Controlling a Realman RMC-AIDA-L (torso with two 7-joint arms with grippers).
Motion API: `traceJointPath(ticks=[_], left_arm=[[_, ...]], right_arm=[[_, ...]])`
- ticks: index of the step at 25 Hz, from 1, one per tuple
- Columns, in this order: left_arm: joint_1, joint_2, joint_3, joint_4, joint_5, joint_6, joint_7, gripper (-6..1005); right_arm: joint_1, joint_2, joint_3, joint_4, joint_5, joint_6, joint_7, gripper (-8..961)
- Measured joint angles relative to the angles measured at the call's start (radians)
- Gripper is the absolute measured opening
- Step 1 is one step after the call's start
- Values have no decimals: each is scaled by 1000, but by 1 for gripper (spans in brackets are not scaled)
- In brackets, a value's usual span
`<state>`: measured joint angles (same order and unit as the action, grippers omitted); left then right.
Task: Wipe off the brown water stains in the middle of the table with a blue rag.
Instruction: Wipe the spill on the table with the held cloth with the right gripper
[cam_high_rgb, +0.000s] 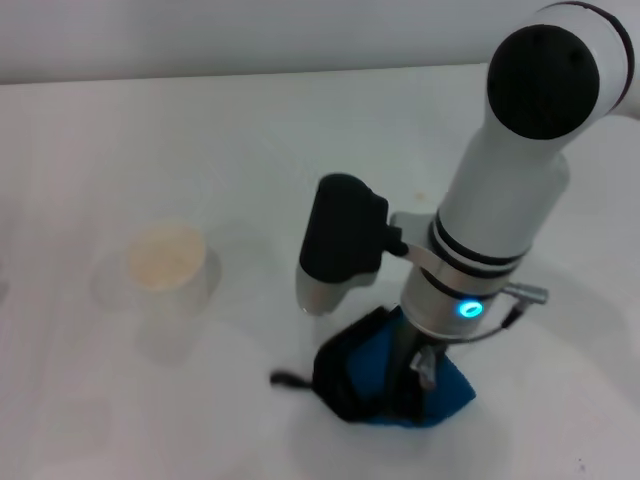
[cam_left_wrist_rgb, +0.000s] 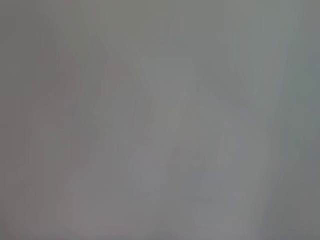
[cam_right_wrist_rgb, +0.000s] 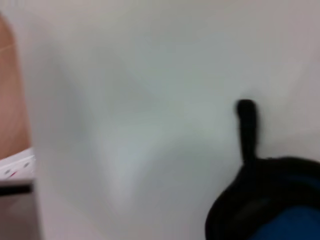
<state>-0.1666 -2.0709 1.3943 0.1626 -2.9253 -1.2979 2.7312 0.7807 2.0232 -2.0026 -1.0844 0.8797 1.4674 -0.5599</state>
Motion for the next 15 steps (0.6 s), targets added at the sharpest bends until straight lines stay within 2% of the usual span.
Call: traceJointPath(ticks=[10,15], left_arm=[[-3,0,-3,0,0,11,-1,876],[-5,0,-4,0,0,13,-2,876]], right_arm=[[82,4,-7,124,-12,-220,-12,65],[149,5,-7,220,-17,-317,-12,65]])
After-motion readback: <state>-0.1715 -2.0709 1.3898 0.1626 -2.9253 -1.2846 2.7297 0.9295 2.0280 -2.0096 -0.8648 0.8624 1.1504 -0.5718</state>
